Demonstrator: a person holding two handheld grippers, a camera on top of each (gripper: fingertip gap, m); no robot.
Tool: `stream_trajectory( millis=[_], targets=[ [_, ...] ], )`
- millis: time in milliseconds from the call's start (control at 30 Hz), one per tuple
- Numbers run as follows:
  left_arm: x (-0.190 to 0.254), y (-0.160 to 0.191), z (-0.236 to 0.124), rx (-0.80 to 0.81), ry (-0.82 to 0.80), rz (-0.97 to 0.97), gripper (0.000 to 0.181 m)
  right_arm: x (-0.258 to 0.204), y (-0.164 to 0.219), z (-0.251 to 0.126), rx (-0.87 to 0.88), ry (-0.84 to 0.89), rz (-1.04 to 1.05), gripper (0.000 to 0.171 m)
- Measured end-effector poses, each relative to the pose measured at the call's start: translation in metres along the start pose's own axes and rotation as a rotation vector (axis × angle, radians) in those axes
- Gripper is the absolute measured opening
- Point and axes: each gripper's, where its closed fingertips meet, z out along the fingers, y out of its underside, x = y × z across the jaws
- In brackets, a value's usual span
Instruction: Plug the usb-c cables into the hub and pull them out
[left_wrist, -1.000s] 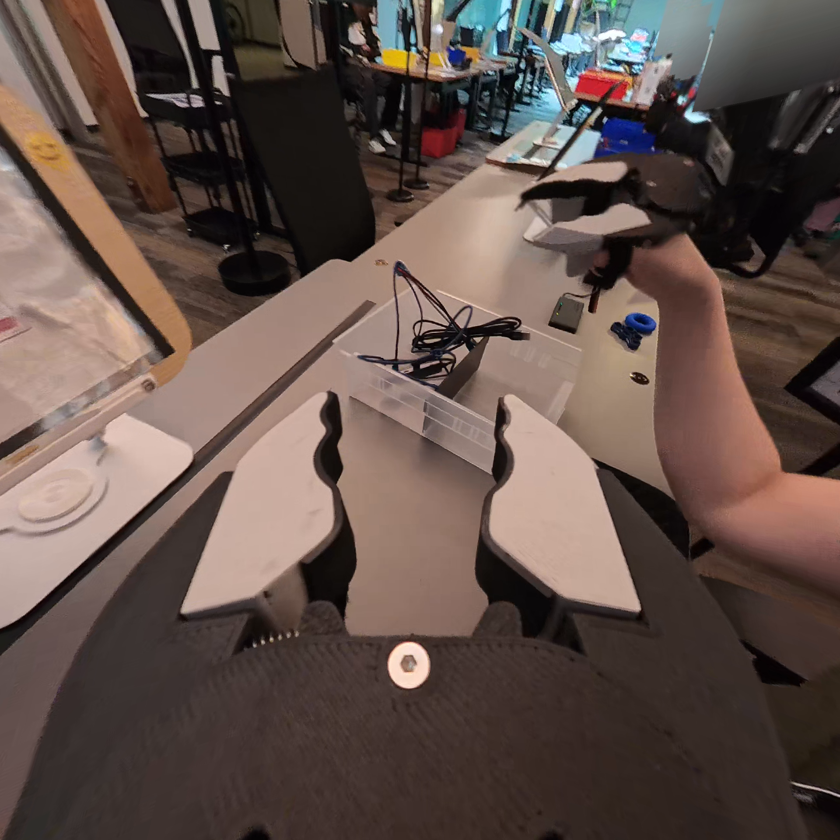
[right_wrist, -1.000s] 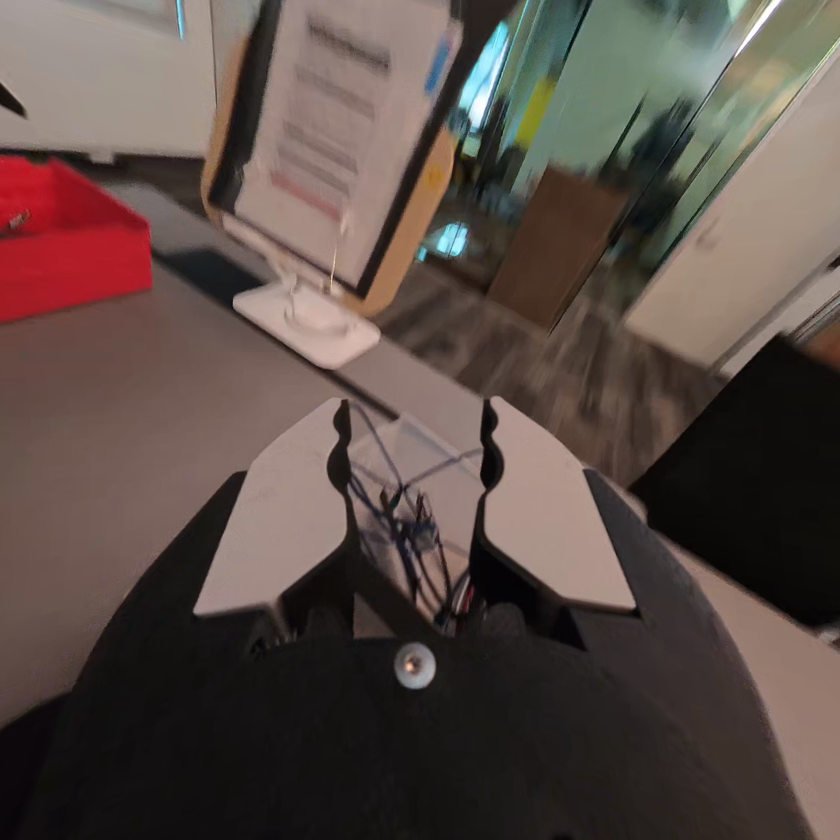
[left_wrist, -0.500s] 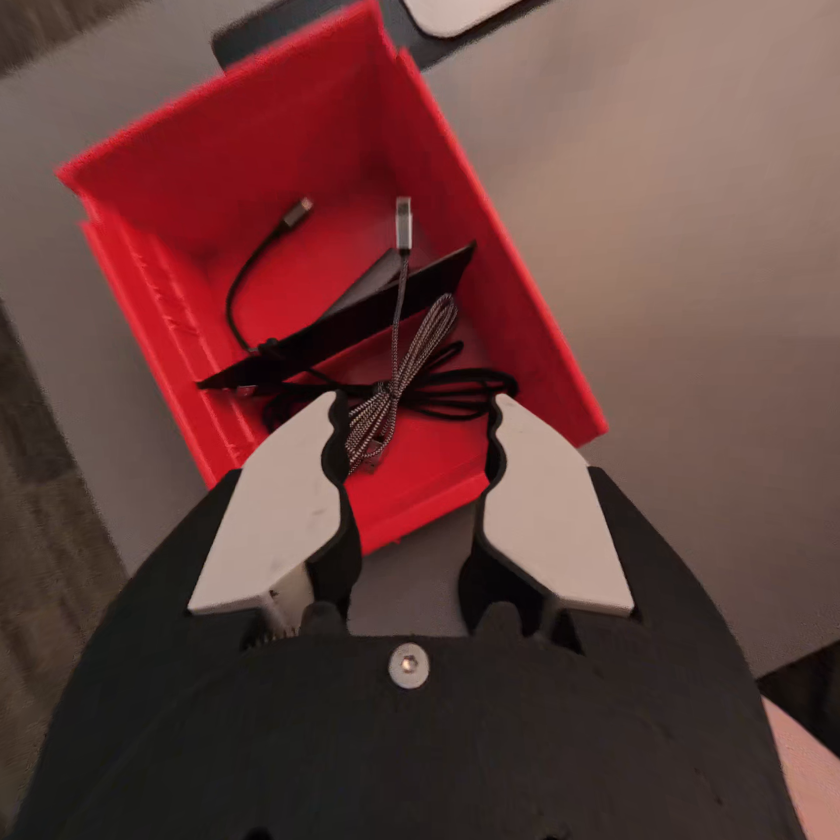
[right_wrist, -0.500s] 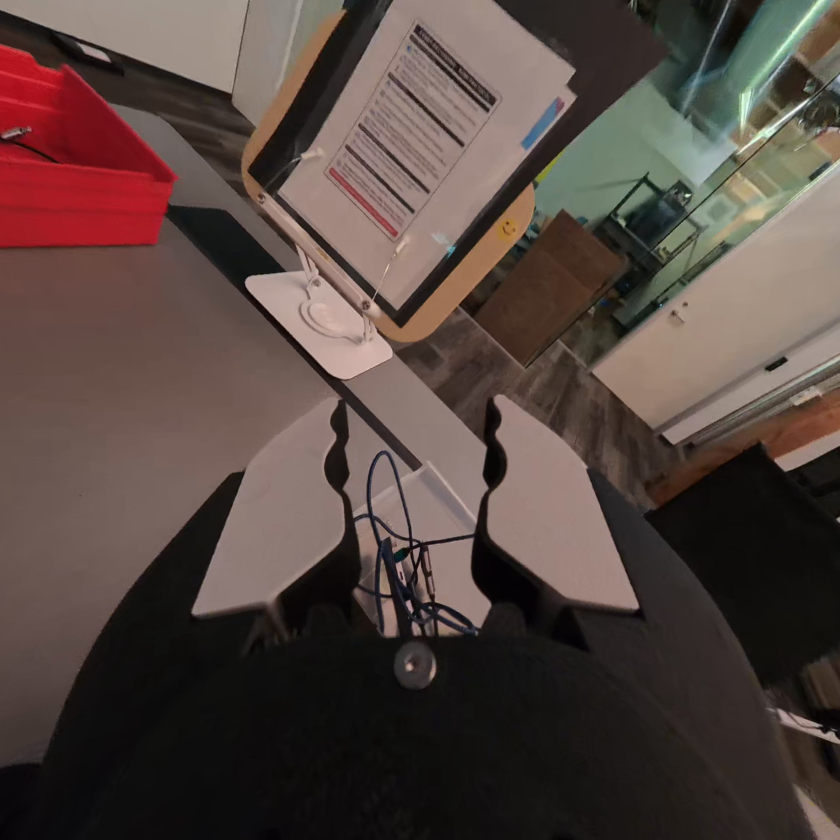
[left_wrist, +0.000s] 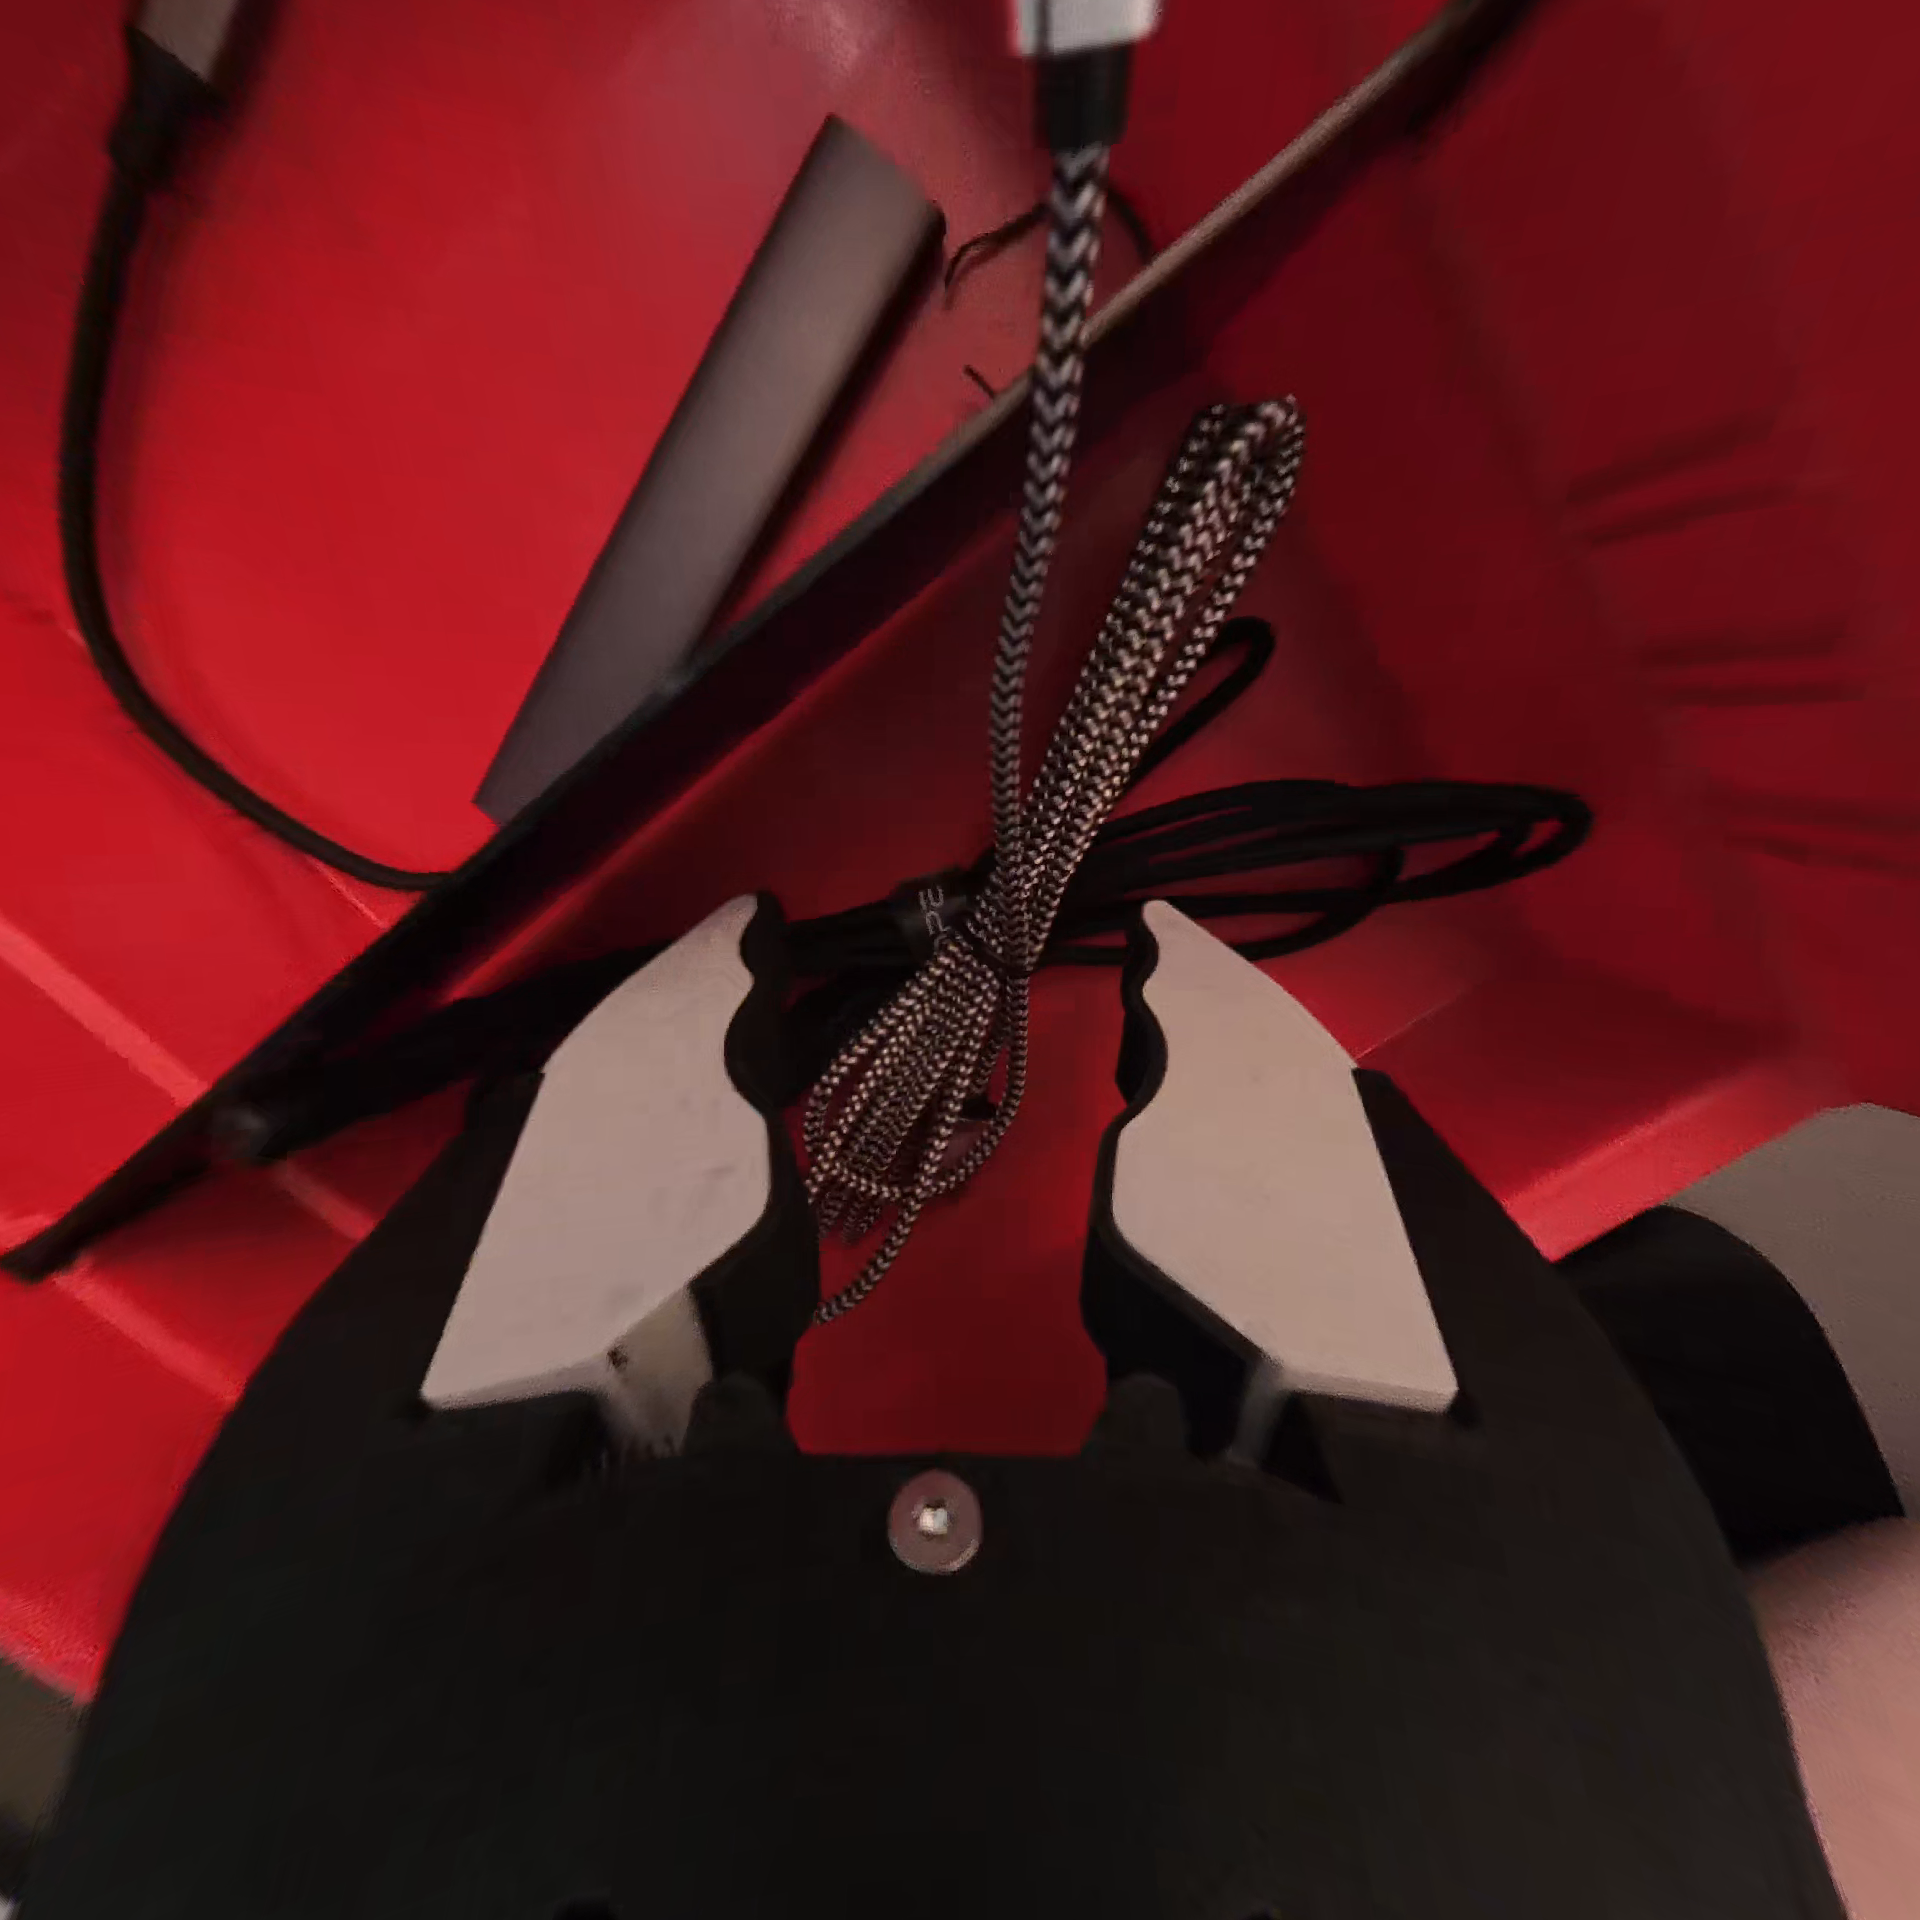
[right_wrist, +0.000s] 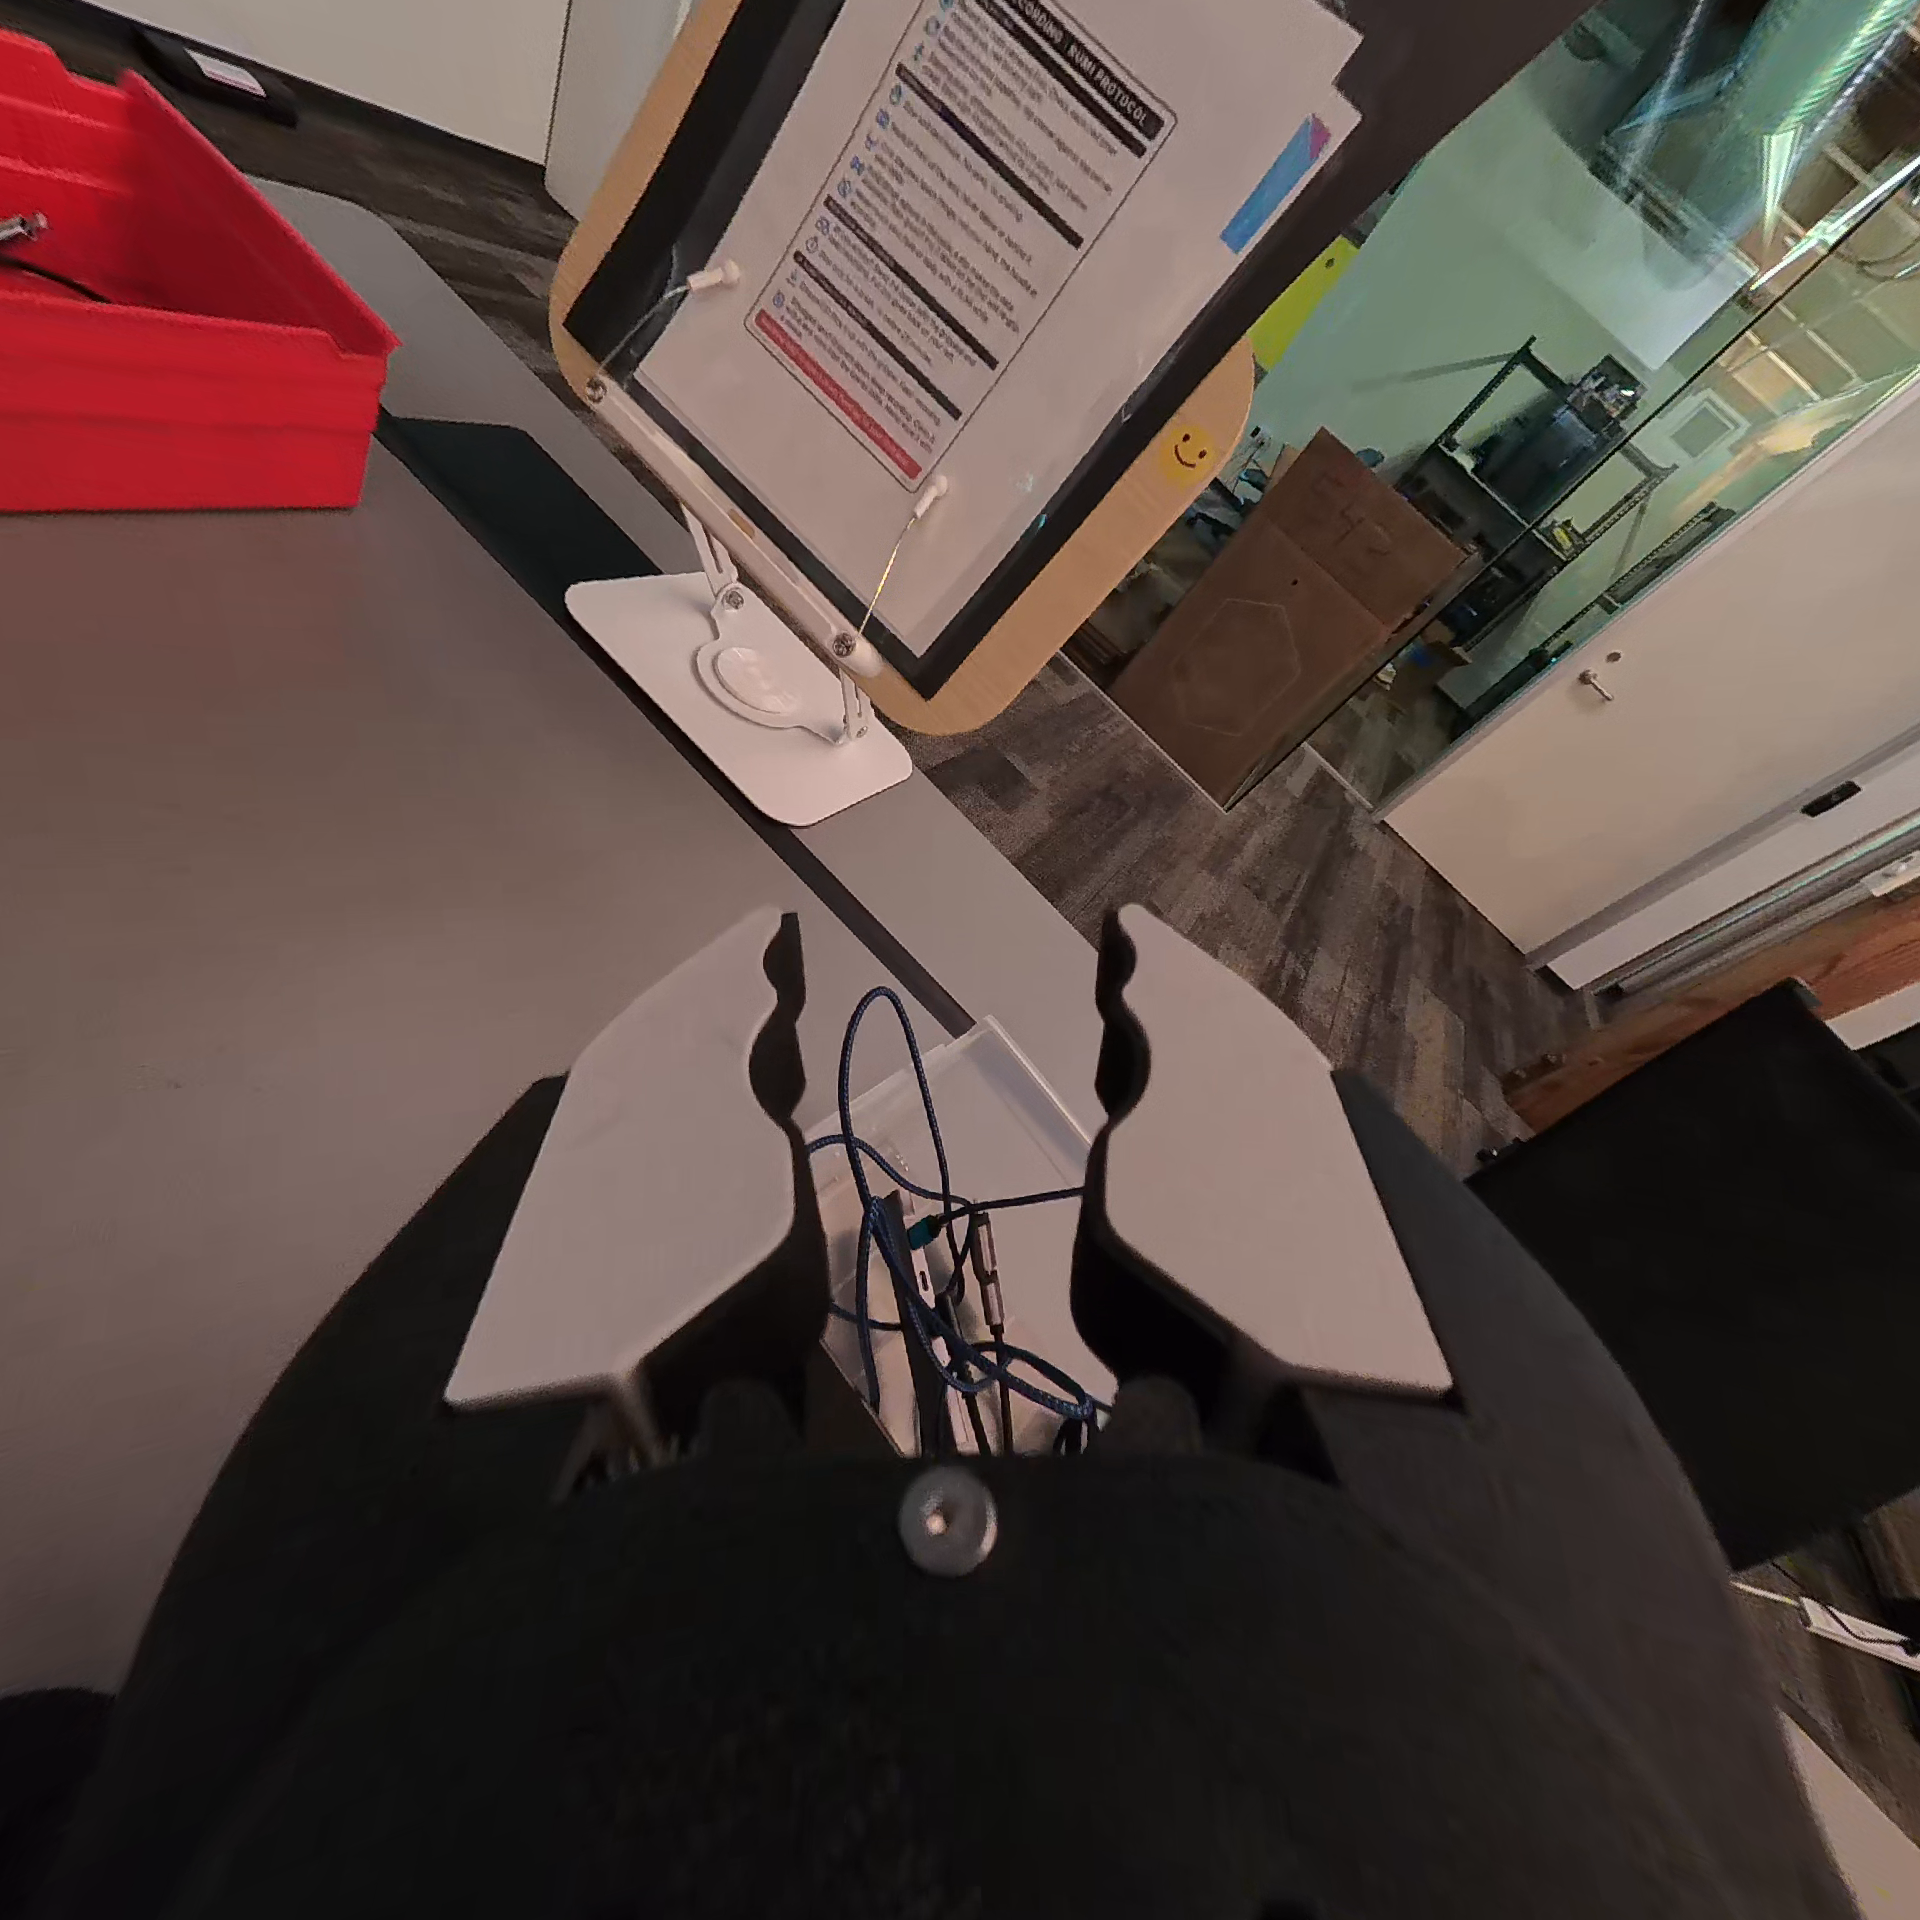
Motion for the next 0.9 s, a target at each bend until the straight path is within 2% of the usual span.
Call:
stream_trajectory(
  millis=[33, 100, 200, 367, 467, 533, 567, 667, 700, 900],
  targets=[
    [0.001, 0.001, 0.003, 0.002, 0.017, -0.002, 0.057, 0.000, 0.002, 0.001, -0.008, 0.002, -0.004, 0.055],
    [0.005, 0.001, 0.005, 0.016, 0.057, -0.003, 0.038, 0.001, 0.004, 0.002, -0.020, 0.003, -0.009, 0.055],
    [0.009, 0.003, -0.002, 0.003, 0.074, -0.016, 0.029, -0.001, 0.005, 0.003, -0.022, -0.008, -0.007, 0.055],
    [0.016, 0.003, -0.019, 0.030, 0.070, 0.003, 0.000, 0.000, 0.008, 0.004, -0.036, -0.005, -0.012, 0.055],
    [0.015, -0.003, -0.022, 0.078, 0.063, 0.001, 0.004, 0.001, 0.010, 0.003, -0.036, -0.007, -0.009, 0.054],
    [0.011, 0.001, -0.015, 0.044, 0.050, -0.022, 0.039, 0.002, 0.012, 0.003, -0.042, -0.003, -0.007, 0.054],
    [0.008, 0.003, -0.012, 0.024, 0.039, -0.027, 0.042, 0.003, 0.013, 0.002, -0.045, -0.002, -0.006, 0.054],
    [0.007, 0.003, -0.002, 0.001, 0.053, -0.033, 0.037, 0.003, 0.015, 0.002, -0.050, -0.004, -0.005, 0.053],
    [0.014, 0.002, -0.002, 0.003, 0.109, -0.033, 0.020, 0.003, 0.015, 0.002, -0.052, -0.004, -0.006, 0.053],
    [0.021, 0.007, -0.016, -0.019, 0.122, -0.044, 0.017, 0.003, 0.017, 0.004, -0.062, -0.006, -0.013, 0.052]
  ],
)
